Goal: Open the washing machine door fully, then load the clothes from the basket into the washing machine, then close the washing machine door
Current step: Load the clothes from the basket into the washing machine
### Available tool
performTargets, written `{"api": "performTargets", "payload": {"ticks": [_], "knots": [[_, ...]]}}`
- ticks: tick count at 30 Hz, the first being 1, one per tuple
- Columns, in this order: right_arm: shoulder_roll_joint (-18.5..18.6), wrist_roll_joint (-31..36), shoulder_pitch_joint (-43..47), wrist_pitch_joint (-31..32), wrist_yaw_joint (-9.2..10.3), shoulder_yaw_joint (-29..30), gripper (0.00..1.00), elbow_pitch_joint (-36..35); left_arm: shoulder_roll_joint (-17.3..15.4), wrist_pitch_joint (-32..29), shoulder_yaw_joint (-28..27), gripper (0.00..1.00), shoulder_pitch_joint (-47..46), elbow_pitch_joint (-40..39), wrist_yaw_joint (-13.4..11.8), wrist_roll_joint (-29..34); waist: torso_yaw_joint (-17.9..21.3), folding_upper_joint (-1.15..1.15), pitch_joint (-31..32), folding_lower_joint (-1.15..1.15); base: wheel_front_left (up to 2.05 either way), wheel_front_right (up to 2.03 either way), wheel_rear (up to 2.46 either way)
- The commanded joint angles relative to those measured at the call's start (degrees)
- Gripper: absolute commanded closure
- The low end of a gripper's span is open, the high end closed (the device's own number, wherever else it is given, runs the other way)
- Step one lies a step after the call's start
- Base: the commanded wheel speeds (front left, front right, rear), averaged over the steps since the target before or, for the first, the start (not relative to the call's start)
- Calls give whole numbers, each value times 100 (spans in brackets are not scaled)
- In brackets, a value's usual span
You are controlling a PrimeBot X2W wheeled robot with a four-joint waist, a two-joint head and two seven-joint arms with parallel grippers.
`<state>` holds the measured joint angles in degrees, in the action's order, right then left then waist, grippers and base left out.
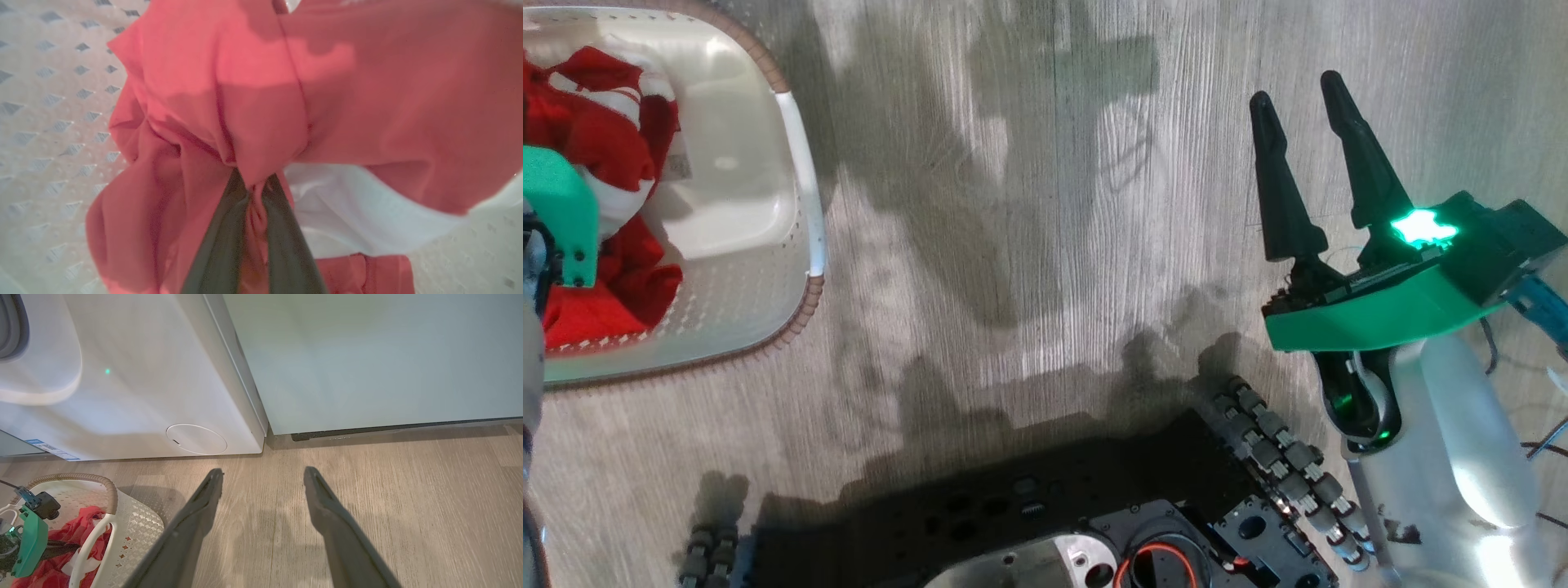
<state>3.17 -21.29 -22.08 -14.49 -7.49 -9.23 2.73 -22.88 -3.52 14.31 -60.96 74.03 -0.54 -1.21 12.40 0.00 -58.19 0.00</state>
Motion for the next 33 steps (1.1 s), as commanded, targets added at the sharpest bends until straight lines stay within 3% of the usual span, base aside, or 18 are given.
{"api": "performTargets", "payload": {"ticks": [1, 16, 33], "knots": [[-29, 35, 223, -51, 0, -77, 0, -162, -188, -8, -126, 100, 185, -9, -30, -60, -5, 0, 10, 0, 0, 0, 0], [-29, 33, 156, -51, 0, -87, 0, -1, 17, 149, -68, 100, 558, -8, -54, -267, -81, 0, 663, 0, 0, 0, 0], [-29, 47, 210, -51, 0, -157, 0, 318, 401, 1428, -37, 100, 1289, -13, -101, -541, -300, 0, 2088, 0, 0, 0, 0]]}}
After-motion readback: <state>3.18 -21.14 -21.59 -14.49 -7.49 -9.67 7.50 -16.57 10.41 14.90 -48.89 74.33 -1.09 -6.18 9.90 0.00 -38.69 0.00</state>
